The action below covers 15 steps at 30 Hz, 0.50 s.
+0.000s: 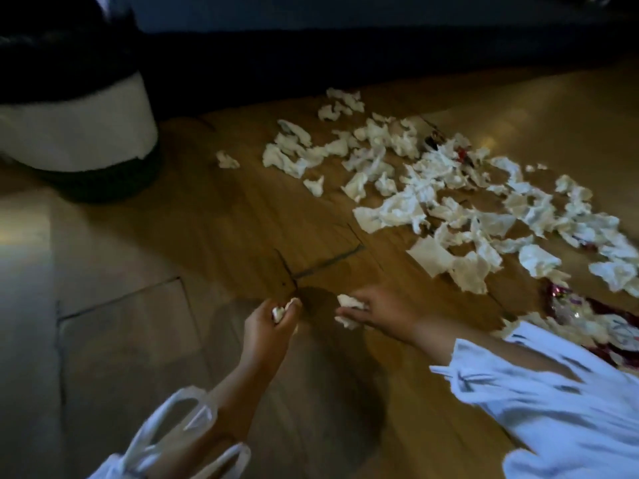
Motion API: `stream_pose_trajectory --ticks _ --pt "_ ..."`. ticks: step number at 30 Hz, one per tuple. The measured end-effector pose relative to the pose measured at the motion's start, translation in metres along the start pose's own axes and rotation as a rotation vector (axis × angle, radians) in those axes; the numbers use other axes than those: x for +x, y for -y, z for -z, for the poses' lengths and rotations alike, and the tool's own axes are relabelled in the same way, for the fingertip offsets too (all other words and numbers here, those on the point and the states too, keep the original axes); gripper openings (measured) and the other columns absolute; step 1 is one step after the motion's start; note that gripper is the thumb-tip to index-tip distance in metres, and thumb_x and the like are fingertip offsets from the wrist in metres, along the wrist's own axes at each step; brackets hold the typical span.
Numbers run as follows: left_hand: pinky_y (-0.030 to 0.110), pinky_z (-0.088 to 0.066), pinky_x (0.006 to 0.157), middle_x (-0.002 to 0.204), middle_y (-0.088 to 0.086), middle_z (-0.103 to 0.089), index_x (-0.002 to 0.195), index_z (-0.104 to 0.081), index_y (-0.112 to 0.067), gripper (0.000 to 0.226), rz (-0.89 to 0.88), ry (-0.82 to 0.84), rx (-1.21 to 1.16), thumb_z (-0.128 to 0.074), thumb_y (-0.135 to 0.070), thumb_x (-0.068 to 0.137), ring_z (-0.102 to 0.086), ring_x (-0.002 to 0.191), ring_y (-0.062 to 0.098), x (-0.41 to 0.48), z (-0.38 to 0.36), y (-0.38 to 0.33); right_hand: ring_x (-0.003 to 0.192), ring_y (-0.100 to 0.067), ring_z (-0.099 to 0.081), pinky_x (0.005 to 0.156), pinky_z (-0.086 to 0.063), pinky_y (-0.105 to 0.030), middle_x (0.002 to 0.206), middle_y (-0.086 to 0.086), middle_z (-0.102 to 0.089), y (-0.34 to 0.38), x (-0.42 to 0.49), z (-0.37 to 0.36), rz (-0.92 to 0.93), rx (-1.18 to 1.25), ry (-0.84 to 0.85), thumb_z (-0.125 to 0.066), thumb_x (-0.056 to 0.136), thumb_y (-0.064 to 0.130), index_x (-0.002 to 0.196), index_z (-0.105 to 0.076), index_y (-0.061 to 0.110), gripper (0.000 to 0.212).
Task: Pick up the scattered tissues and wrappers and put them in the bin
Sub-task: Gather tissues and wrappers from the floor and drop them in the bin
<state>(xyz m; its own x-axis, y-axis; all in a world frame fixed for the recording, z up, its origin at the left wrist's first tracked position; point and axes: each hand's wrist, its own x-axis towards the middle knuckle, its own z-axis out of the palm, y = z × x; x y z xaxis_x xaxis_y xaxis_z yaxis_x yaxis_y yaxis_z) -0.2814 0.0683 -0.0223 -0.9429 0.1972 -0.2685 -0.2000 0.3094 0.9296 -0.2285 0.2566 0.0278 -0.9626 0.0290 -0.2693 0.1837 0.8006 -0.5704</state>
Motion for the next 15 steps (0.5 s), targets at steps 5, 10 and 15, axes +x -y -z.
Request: stream_pose_trajectory --ticks 5,10,15 --pt "0.014 -0.038 0.039 0.059 -0.001 -0.055 0.076 -0.061 -0.008 0.028 0.008 0.095 -0.15 -0.063 -0.034 0.086 -0.053 0.055 0.012 0.021 0.087 -0.087 0.054 -0.006 -0.045 0.05 -0.028 -0.022 0.06 0.004 -0.051 0.116 0.035 0.065 -0.035 -0.106 0.028 -0.058 0.084 0.049 0.067 -0.054 0.015 0.038" --pt "0.015 -0.035 0.038 0.062 -0.001 -0.054 0.115 -0.057 -0.002 0.048 0.004 0.155 -0.075 -0.062 -0.039 0.085 -0.047 0.041 0.004 0.024 0.216 -0.185 0.065 -0.017 -0.053 0.063 -0.04 -0.028 0.071 -0.005 -0.059 0.247 0.067 0.117 -0.057 -0.24 0.079 -0.053 0.086 0.052 0.069 -0.058 0.012 0.043" --pt "0.017 -0.042 0.048 0.066 -0.001 -0.054 0.095 -0.063 -0.012 0.025 -0.043 0.065 0.06 -0.059 -0.036 0.088 -0.052 0.056 0.01 0.056 0.308 -0.238 0.077 -0.02 -0.058 0.07 -0.042 -0.03 0.083 -0.005 -0.065 0.354 0.129 0.144 -0.024 -0.26 0.082 -0.048 0.09 0.048 0.081 -0.064 0.012 0.041"
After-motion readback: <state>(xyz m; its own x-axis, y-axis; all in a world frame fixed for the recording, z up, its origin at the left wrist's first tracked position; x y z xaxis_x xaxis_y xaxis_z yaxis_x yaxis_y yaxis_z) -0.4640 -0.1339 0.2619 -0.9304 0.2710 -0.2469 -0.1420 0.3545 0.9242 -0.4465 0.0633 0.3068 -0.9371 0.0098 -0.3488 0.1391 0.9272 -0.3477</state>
